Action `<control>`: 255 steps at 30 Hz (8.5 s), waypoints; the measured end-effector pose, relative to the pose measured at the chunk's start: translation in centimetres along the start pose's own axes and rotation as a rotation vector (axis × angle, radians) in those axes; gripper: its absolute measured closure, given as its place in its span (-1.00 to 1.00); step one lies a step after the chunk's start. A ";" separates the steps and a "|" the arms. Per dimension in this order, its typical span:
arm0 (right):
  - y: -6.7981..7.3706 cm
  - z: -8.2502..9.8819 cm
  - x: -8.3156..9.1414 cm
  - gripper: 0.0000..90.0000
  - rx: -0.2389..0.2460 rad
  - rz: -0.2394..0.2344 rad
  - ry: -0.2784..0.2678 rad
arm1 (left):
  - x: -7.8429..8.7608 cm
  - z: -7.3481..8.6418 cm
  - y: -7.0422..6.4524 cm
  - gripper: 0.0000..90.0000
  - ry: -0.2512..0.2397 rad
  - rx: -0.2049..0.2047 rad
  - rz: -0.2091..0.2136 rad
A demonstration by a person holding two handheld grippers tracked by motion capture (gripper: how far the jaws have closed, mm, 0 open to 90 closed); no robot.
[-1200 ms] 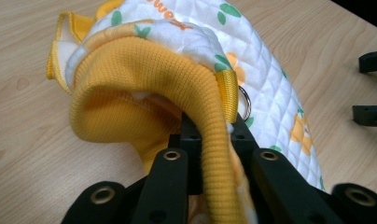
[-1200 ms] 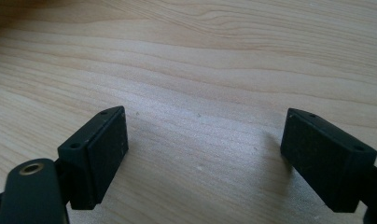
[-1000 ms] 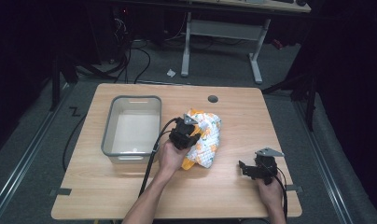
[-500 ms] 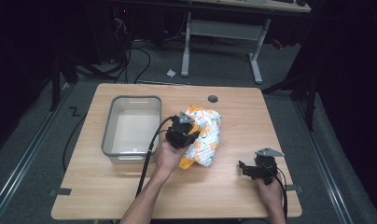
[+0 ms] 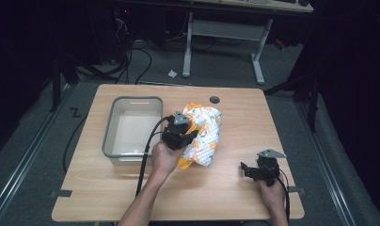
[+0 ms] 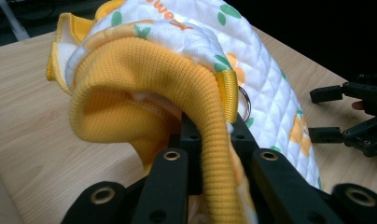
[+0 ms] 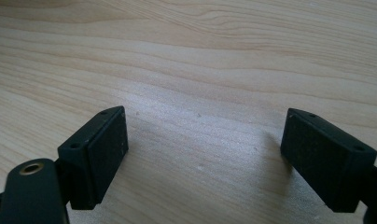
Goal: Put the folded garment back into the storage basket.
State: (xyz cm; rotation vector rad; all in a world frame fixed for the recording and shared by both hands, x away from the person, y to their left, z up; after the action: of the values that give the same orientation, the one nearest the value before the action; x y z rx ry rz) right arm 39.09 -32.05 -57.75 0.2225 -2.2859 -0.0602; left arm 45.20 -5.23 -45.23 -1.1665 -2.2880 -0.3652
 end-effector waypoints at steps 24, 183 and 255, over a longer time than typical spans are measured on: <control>0.0 0.0 0.0 -0.67 0.000 0.000 0.000 | 3.8 -0.6 2.2 0.80 -0.068 0.027 -0.031; 0.0 0.0 0.0 -0.67 -0.001 0.001 0.000 | 9.0 6.8 11.6 -0.09 0.080 0.129 -0.283; 0.0 0.0 0.0 -0.67 -0.001 0.001 0.000 | 4.3 7.3 -0.2 -0.13 0.057 -0.018 -0.040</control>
State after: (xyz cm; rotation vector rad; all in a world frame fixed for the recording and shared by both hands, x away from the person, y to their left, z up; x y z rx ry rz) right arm 39.11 -32.06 -57.75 0.2210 -2.2862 -0.0608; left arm 40.51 0.93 -48.70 -1.1065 -2.2656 -0.4303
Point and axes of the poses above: each handheld gripper's, and its own axes: x roughly backward along the jaws, z roughly out of its underside, y roughly to its left, the point moved 8 cm from there along -x, roughly forward along the jaws, and after that the axes turned 11 degrees about -x, right-handed, at the moved point
